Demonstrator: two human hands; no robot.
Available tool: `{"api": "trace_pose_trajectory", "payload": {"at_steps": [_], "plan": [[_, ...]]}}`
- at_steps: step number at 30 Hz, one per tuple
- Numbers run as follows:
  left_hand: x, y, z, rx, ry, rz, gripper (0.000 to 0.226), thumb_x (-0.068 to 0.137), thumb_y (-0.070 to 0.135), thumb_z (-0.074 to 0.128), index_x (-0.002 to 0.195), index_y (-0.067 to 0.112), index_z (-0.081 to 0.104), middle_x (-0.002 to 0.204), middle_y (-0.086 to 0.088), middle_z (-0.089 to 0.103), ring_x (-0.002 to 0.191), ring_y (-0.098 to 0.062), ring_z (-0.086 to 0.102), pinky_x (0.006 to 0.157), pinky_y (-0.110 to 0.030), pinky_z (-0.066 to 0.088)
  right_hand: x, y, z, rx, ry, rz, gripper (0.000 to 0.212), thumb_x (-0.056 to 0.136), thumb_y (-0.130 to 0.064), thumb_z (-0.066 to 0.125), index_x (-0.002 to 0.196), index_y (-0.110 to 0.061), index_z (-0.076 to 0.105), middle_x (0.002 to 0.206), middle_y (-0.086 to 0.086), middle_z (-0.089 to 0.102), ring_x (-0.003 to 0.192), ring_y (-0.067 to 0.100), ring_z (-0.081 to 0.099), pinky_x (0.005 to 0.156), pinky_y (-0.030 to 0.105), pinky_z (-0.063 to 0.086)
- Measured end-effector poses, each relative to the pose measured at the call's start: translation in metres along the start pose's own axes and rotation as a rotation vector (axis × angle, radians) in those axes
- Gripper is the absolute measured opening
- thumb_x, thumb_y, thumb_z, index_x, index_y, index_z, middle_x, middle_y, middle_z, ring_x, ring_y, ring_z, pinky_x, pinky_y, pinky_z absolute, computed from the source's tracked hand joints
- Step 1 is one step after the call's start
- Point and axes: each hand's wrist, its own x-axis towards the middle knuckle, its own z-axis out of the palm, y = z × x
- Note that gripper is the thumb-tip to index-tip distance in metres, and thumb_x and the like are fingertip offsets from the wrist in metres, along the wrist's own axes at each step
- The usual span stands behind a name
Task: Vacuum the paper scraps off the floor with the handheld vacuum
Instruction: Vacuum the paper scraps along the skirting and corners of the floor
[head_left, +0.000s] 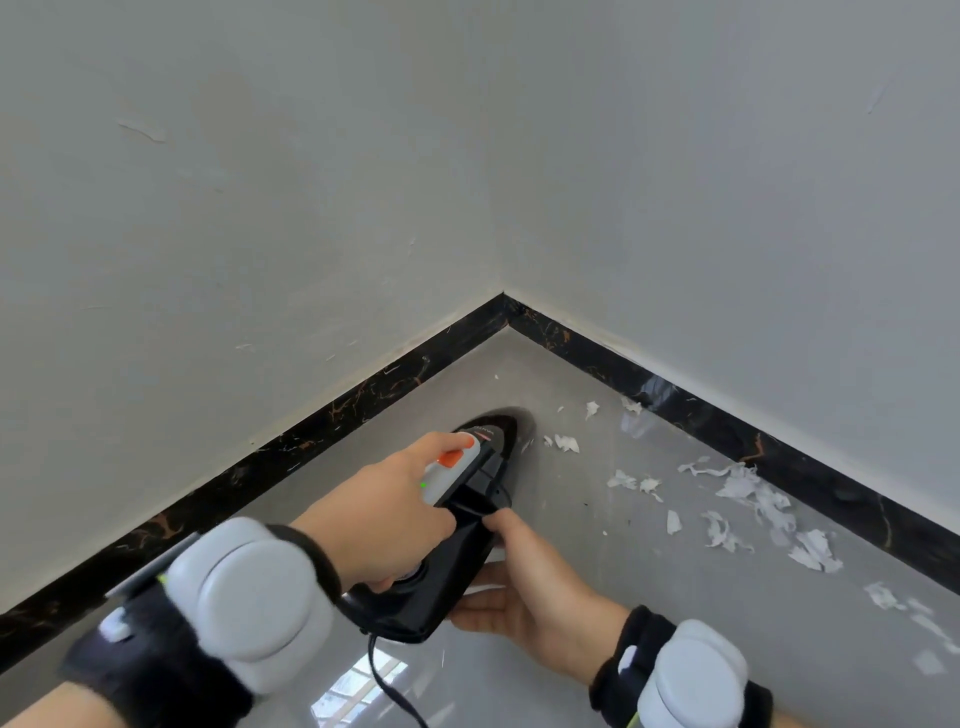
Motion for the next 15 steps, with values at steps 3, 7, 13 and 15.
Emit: {"api": "trace_pose_trajectory", "payload": {"at_steps": [3,7,13,15], "plan": [[-0.023,-0.008,-0.002,-0.007,-0.025,-0.006,0.064,0.092,0.012,0.052,0.13,0.062,0.039,0.046,0.005,0.045,0.029,-0.013,0.035,0.035,-0.023,0.036,-0.01,0.013,0.003,0.006,-0.014,0.05,0.026,0.097,-0.033,0.05,0.105,-0.01,0.058,0.087,0.022,0.072,0.067,0.036,0.071,0.058,0.029,0.056],[-0.051,-0.017,-0.001,0.038,-0.045,-0.02,0.066,0.092,0.016,0.053,0.124,0.072,0.035,0.046,0.0,0.046,0.031,-0.012,0.035,0.036,-0.023,0.035,-0.024,0.035,0.005,0.022,-0.061,0.096,0.028,0.089,-0.029,0.06,0.106,-0.007,0.062,0.084,0.021,0.07,0.062,0.031,0.068,0.056,0.029,0.051],[-0.071,-0.018,0.009,0.082,-0.058,-0.008,0.067,0.092,0.022,0.055,0.118,0.078,0.029,0.058,-0.003,0.048,0.035,-0.014,0.037,0.039,-0.017,0.033,-0.033,0.056,-0.002,0.015,-0.083,0.115,0.057,0.078,-0.031,0.068,0.126,0.0,0.062,0.086,0.021,0.072,0.062,0.03,0.067,0.055,0.027,0.05],[-0.068,-0.015,0.011,0.114,-0.048,0.014,0.067,0.092,0.023,0.055,0.121,0.077,0.028,0.061,-0.003,0.05,0.036,-0.014,0.041,0.04,-0.016,0.035,-0.034,0.052,-0.005,0.018,-0.078,0.105,0.057,0.079,-0.029,0.068,0.127,0.001,0.061,0.085,0.021,0.071,0.06,0.029,0.067,0.055,0.027,0.05]]}}
